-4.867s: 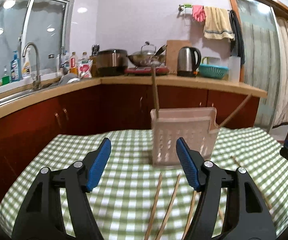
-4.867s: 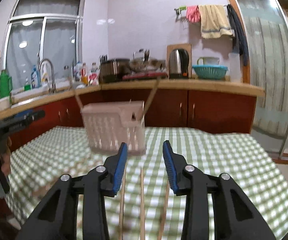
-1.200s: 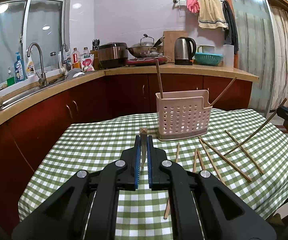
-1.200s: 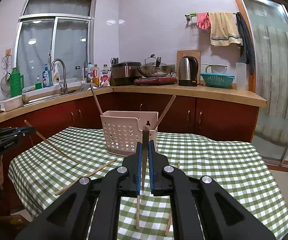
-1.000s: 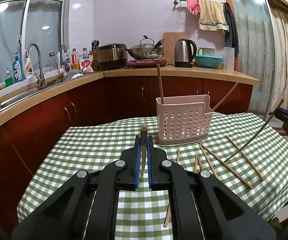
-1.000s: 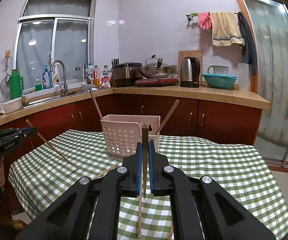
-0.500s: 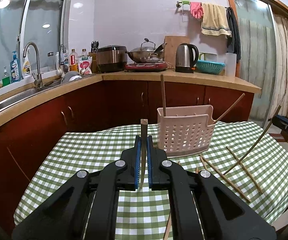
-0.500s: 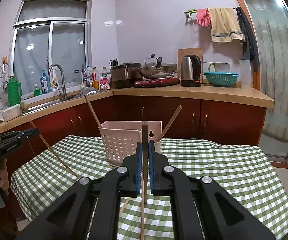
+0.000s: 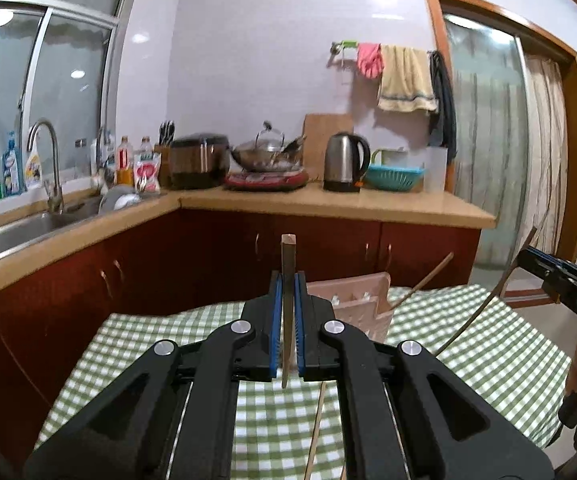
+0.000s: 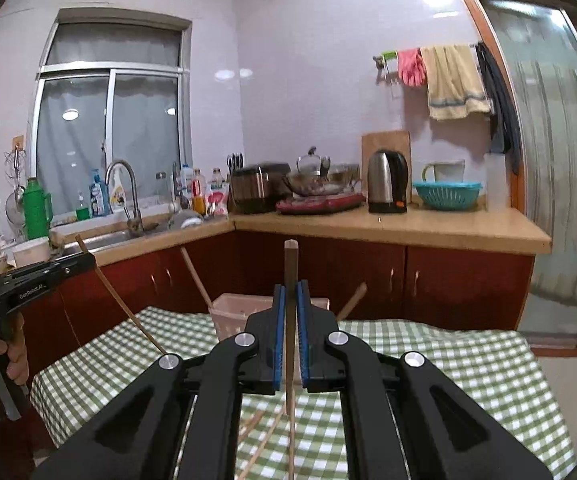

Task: Organize utensils

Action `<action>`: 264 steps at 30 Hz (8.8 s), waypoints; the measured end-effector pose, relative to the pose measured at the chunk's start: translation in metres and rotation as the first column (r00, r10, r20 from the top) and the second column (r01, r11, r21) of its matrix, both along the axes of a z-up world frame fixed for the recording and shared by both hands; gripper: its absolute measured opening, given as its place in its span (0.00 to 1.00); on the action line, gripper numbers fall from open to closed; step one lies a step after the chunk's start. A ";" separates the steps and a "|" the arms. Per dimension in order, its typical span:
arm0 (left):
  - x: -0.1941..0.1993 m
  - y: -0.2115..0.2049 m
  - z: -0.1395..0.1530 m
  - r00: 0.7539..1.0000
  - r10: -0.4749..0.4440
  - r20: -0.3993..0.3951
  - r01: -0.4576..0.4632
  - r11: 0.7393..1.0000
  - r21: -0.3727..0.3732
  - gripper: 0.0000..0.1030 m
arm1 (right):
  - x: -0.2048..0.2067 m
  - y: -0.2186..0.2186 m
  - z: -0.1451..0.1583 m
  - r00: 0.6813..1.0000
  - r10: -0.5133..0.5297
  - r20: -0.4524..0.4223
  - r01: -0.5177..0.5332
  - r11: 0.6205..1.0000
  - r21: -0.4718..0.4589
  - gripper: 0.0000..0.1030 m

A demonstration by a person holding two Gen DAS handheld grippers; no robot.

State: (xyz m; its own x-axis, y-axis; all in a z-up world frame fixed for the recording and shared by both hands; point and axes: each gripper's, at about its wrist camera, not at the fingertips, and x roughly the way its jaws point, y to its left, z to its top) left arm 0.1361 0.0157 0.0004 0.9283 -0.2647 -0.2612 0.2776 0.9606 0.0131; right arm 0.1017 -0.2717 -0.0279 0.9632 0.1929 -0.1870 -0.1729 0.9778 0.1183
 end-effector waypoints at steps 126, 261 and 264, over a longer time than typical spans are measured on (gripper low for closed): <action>-0.035 0.013 -0.194 0.950 0.164 -0.265 -0.133 0.983 0.129 0.62 | -0.024 0.016 -0.209 0.918 0.061 -0.391 -0.090 0.994 -0.057 0.18; 0.058 -0.011 0.069 0.967 0.026 0.255 0.008 0.991 -0.131 0.06 | 0.068 0.011 0.054 0.986 0.046 0.162 -0.049 0.999 0.013 0.07; 0.071 -0.015 0.069 0.966 0.022 0.258 0.015 0.990 -0.141 0.06 | 0.079 0.010 0.054 0.985 0.044 0.166 -0.047 0.999 0.018 0.07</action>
State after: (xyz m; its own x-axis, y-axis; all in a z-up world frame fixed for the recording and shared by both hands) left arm 0.2070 0.0008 0.0696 0.9601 -0.2784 0.0272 0.2795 0.9588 -0.0515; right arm 0.1810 -0.2614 0.0259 0.9707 0.2396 -0.0206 -0.2362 0.9660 0.1055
